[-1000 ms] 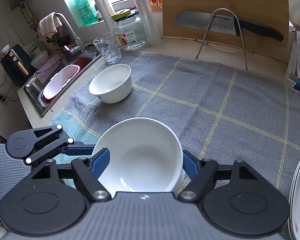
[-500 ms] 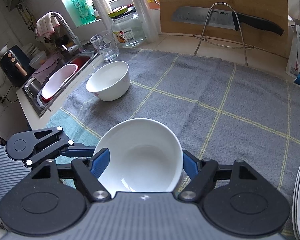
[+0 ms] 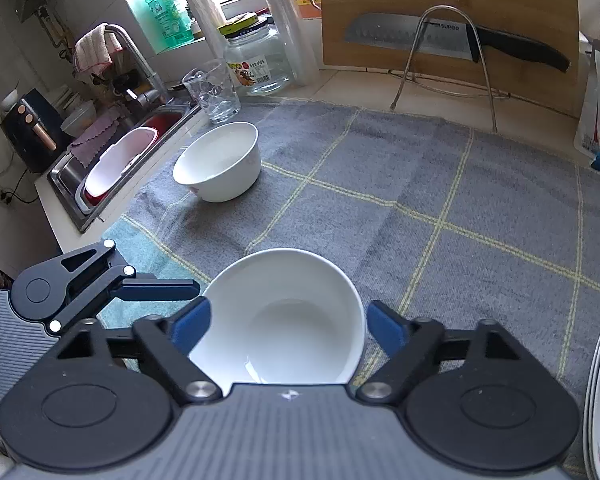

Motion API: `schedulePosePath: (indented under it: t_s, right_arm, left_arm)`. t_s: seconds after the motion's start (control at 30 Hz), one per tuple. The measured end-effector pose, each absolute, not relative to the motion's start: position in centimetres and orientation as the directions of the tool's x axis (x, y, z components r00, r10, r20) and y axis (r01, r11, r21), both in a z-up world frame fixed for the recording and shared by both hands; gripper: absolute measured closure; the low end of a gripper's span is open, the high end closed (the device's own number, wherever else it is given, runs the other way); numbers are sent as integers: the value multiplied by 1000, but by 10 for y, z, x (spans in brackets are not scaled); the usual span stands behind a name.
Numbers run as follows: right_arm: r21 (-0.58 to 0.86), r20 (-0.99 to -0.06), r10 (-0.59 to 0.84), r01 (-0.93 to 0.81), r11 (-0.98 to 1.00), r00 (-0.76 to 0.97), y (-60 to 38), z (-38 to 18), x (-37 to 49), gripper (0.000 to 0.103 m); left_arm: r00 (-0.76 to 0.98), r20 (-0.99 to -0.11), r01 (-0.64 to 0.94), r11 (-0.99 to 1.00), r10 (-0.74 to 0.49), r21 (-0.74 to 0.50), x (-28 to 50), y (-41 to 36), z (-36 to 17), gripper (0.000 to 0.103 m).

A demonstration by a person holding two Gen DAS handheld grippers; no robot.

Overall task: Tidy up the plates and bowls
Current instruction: 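Move the right gripper to the remaining white bowl on the mat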

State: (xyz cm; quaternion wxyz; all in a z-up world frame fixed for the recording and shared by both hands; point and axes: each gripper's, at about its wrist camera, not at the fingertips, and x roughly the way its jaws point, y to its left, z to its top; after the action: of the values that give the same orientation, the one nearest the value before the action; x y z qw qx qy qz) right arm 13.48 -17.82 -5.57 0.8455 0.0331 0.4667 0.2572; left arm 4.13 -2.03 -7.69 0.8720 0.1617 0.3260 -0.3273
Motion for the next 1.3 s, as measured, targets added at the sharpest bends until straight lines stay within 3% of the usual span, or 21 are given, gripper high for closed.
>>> schedulePosePath:
  t_s: [0.07,0.33,0.67,1.3]
  right_arm:
    - [278,-765,463,-418,865,447,-175,-52,133,0]
    - [156,-755,431,-503,850,494,-145,-31,144,0]
    - [50,-758,401,-568,822,514,-83,-26,185,0]
    - [152,-793,474,-630,762,383,-11,-53,284,0]
  left_arm:
    - [577,-676,671,738,-459,71,40,-16,-77,5]
    - [638,-632,613,787,-440,71,39,25,-65,5]
    - [790,-570,376,913,-226,159,83,95,-78,3]
    - [782,-570,347,935,-251,64,158,124,-121,3]
